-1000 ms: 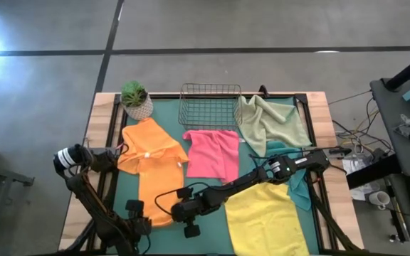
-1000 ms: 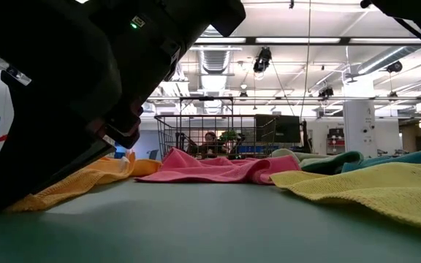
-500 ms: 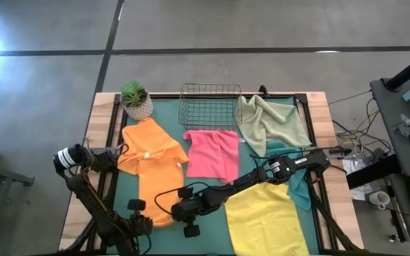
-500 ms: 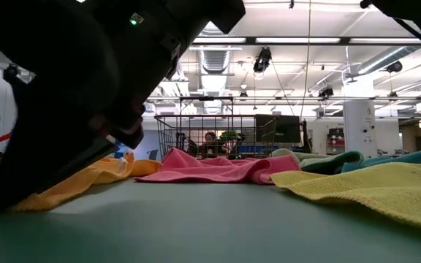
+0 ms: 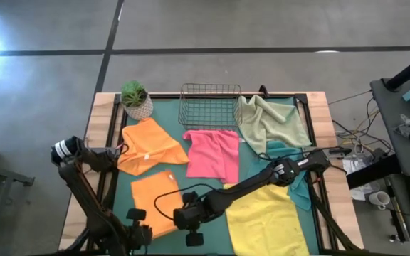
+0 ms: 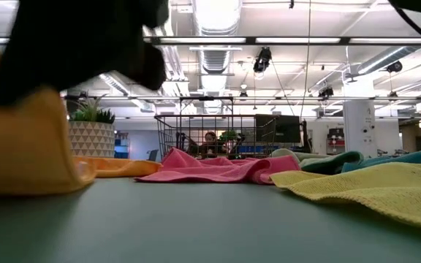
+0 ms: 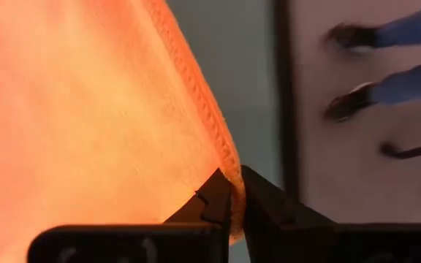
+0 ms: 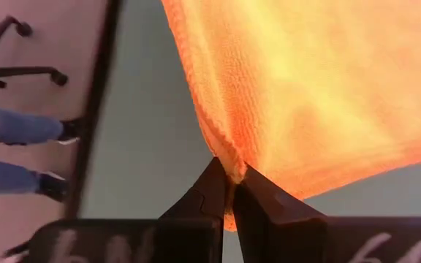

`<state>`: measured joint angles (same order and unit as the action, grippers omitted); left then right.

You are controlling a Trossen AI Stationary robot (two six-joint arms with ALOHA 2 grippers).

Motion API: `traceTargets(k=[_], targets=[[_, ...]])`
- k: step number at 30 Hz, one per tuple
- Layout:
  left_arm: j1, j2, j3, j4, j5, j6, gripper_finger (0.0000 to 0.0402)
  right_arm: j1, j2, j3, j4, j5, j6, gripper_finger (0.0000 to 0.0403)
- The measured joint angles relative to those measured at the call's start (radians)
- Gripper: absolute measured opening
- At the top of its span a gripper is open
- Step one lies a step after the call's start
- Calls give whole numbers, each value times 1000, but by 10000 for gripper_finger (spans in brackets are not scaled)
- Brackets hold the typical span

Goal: Fold microfiber towels
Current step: Fold the bottom orange microfiber towel

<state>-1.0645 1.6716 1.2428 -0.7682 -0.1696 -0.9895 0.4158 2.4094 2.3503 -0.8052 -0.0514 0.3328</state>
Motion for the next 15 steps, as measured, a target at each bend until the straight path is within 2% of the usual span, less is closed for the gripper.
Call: traceTargets(k=[8,12,15], targets=[[6,-31,93,-3,38,-106,8,44,-59,5,-1,11,74,9],[5,-31,93,-27,41,-180,8,43,-66,5,2,76,75,9],[5,-30,78,-112,37,-233,8,25,-62,2,4,92,59,9]])
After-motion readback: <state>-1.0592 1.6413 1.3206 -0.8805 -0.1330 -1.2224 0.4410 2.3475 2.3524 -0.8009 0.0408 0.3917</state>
